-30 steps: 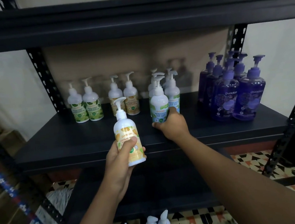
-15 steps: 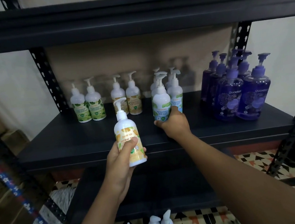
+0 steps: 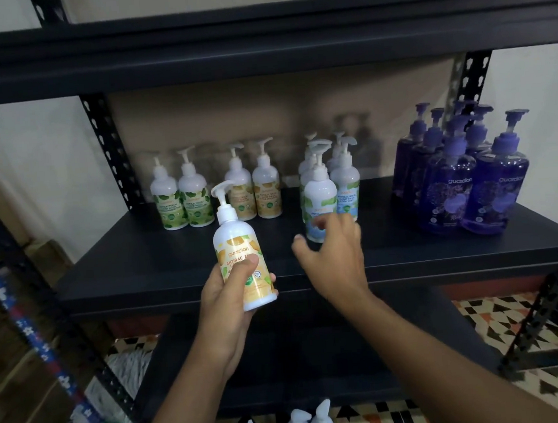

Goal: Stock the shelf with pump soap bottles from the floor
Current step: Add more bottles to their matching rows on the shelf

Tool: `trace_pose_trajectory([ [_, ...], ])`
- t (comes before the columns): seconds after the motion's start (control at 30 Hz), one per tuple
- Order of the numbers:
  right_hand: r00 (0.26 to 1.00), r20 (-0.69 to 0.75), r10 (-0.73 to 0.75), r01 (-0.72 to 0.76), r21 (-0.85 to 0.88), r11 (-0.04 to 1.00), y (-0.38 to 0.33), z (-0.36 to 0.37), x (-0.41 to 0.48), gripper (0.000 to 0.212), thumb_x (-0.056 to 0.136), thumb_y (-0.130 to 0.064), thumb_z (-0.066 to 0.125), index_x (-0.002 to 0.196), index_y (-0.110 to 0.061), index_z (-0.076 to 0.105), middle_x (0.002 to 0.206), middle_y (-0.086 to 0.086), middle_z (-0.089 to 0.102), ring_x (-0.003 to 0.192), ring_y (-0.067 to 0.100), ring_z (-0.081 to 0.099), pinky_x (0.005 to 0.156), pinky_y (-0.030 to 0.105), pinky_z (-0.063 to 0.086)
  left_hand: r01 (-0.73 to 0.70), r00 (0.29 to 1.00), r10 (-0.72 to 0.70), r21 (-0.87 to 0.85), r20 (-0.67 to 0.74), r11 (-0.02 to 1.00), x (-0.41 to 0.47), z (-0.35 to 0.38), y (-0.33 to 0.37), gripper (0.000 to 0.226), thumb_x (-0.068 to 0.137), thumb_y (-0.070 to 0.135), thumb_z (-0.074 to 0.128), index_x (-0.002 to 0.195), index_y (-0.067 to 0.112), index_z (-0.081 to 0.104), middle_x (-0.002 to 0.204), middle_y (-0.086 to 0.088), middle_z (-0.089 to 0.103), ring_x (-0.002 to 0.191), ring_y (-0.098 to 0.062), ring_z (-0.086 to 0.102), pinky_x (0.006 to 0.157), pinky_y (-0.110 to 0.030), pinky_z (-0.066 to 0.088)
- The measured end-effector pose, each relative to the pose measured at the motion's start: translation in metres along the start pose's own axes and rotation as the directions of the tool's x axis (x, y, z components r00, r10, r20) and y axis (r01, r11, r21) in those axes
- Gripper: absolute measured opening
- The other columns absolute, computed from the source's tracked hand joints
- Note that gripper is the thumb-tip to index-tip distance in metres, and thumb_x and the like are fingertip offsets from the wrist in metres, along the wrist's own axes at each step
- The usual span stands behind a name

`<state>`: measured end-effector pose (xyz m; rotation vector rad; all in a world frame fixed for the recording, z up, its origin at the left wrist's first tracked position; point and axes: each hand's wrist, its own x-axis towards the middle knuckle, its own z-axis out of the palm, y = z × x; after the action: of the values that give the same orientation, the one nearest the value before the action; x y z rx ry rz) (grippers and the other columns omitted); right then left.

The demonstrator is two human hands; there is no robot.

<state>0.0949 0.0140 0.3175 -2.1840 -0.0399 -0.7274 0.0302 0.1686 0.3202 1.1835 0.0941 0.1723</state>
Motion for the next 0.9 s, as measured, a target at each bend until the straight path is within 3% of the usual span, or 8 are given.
trace_pose_trajectory([
  [0.07,0.981,0.161,-0.108,0.117,-0.042,0.992,-0.013,0.009,-0.003,0.035,0.09,-0.042,0.066,0.117,-0.019,0.063,0.118,-0.002,0.05,0.116,0.017,0.046,0.097,0.038,0.047,-0.058,0.997,0.06,0.048,-0.046,0.997,0.004,-0.008,0.01,0.033,0.093,0.023,0.068,0.124,0.016,0.062,0.11,-0.01,0.072,0.098,-0.025,0.072,0.085,-0.045,0.06],
  [0.17,0.918,0.366,-0.153,0.229,-0.173,0.958,-0.028,0.026,0.014,0.049,0.095,-0.047,0.059,0.131,-0.015,0.061,0.133,0.005,0.051,0.123,0.024,0.049,0.103,0.042,0.045,-0.141,0.977,0.171,0.218,-0.128,0.966,0.012,-0.023,0.027,0.045,0.086,0.034,0.076,0.125,0.025,0.056,0.115,-0.001,0.071,0.102,-0.017,0.072,0.084,-0.037,0.058],
  [0.33,0.817,0.577,-0.013,0.246,-0.327,0.912,-0.027,0.045,0.031,0.062,0.101,-0.052,0.046,0.15,-0.014,0.044,0.158,0.006,0.034,0.142,0.028,0.036,0.115,0.041,0.034,-0.22,0.967,0.255,0.445,-0.019,0.868,0.038,-0.042,0.052,0.044,0.081,0.031,0.083,0.114,0.033,0.055,0.109,0.009,0.071,0.094,0.0,0.071,0.079,-0.021,0.055],
  [0.57,0.82,0.57,0.055,0.229,-0.414,0.881,-0.026,0.053,0.026,0.061,0.103,-0.048,0.037,0.152,-0.012,0.041,0.164,0.009,0.029,0.151,0.026,0.022,0.123,0.039,0.018,-0.253,0.967,0.207,0.645,0.148,0.721,0.087,-0.053,0.047,0.053,0.081,0.032,0.084,0.128,0.026,0.06,0.115,0.011,0.072,0.106,-0.005,0.068,0.1,-0.037,0.055],
  [0.7,0.813,0.577,0.078,0.219,-0.429,0.877,-0.027,0.054,0.026,0.061,0.103,-0.047,0.034,0.153,-0.011,0.039,0.164,0.009,0.028,0.152,0.026,0.022,0.123,0.039,0.018,-0.24,0.97,0.152,0.656,0.189,0.716,0.096,-0.053,0.037,0.055,0.082,0.028,0.084,0.13,0.027,0.057,0.113,0.013,0.071,0.104,-0.001,0.068,0.101,-0.033,0.054],
  [0.8,0.814,0.575,0.082,0.212,-0.426,0.879,-0.027,0.054,0.026,0.06,0.103,-0.045,0.034,0.153,-0.011,0.039,0.164,0.009,0.028,0.151,0.025,0.023,0.123,0.039,0.019,-0.21,0.978,0.143,0.682,0.155,0.701,0.1,-0.058,0.03,0.076,0.065,0.035,0.091,0.131,0.024,0.055,0.117,0.011,0.07,0.106,-0.005,0.069,0.099,-0.034,0.055],
  [0.9,0.814,0.575,0.088,0.22,-0.444,0.869,-0.028,0.056,0.025,0.062,0.103,-0.046,0.033,0.155,-0.013,0.036,0.165,0.009,0.026,0.152,0.025,0.021,0.123,0.039,0.017,-0.193,0.981,0.144,0.759,0.131,0.622,0.104,-0.061,0.027,0.063,0.064,0.03,0.092,0.117,0.027,0.058,0.115,0.008,0.071,0.103,-0.009,0.069,0.096,-0.037,0.056],
])
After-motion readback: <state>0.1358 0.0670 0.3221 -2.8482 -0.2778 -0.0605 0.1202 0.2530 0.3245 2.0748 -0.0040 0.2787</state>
